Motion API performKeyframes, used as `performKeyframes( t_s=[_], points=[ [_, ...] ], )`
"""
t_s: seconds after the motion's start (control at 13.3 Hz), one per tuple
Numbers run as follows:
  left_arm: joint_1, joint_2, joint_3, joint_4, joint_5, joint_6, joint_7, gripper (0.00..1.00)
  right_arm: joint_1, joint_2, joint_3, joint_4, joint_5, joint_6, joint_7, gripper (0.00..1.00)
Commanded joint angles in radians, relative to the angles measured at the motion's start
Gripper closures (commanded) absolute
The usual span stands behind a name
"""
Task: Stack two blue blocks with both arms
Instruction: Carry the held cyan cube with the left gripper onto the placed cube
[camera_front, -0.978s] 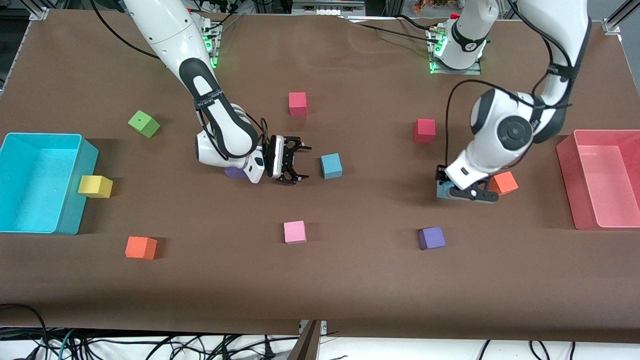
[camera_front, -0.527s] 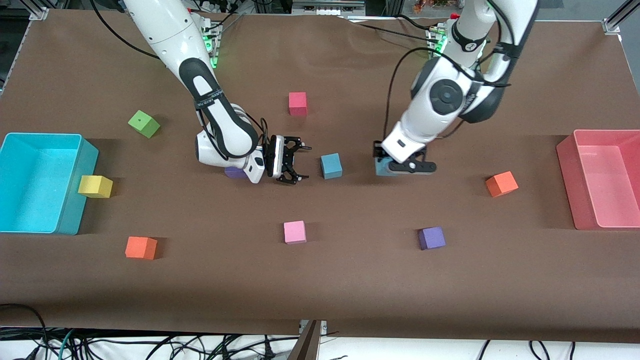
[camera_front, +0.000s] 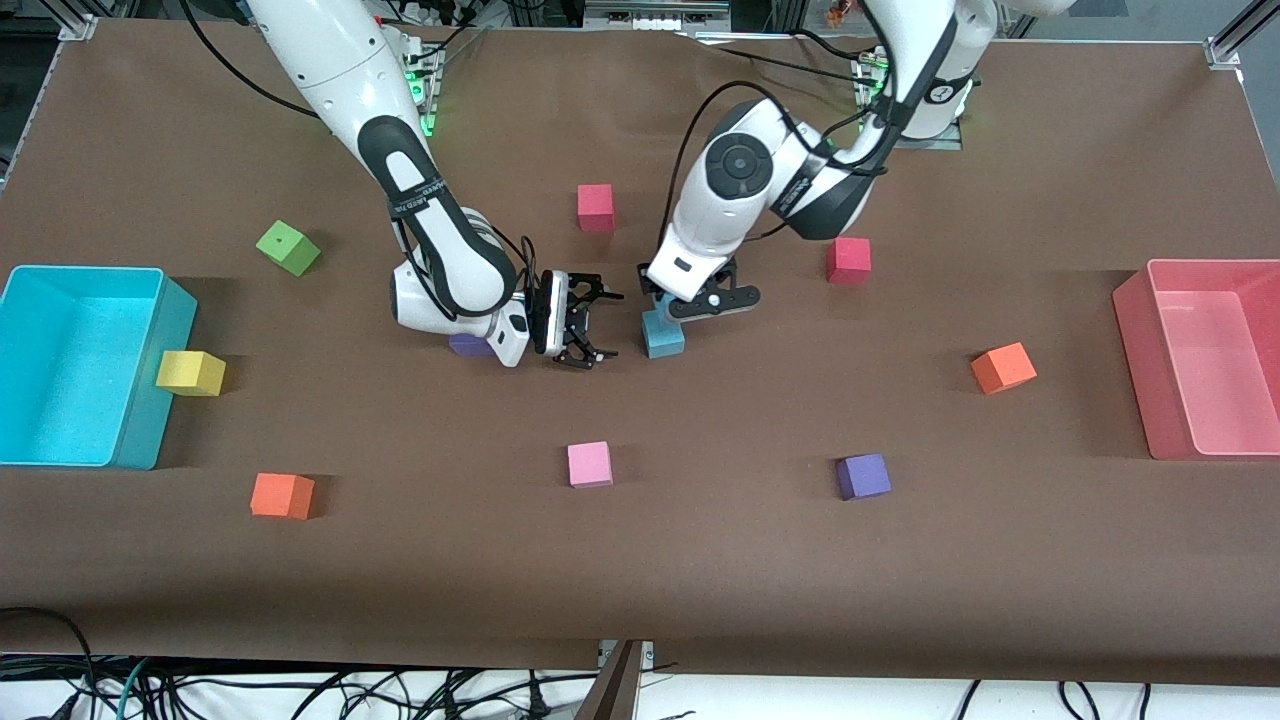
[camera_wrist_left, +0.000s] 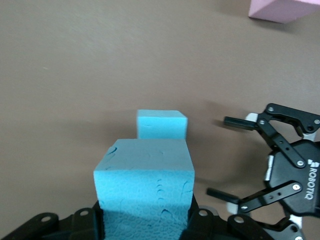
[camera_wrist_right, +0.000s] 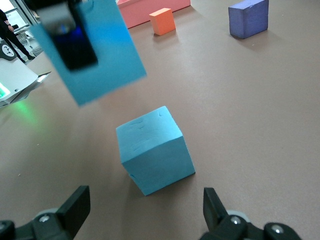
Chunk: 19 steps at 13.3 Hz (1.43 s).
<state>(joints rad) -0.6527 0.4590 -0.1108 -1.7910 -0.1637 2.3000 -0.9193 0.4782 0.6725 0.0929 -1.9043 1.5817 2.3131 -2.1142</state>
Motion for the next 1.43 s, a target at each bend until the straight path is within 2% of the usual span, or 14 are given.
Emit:
performKeyframes(
  t_s=[0.0,1.35],
  points=[
    [-0.039,0.087,0.025,0.097,-0.004,-0.013,-0.03,1.0,-0.013,0.007,0.013,0.011,0.02,-0.008,-0.023,0.0],
    [-0.062,0.13,0.042,0.096,0.056,-0.005,-0.05,1.0,-0.013,0.005,0.013,0.011,0.02,-0.008,-0.023,0.0]
  ],
)
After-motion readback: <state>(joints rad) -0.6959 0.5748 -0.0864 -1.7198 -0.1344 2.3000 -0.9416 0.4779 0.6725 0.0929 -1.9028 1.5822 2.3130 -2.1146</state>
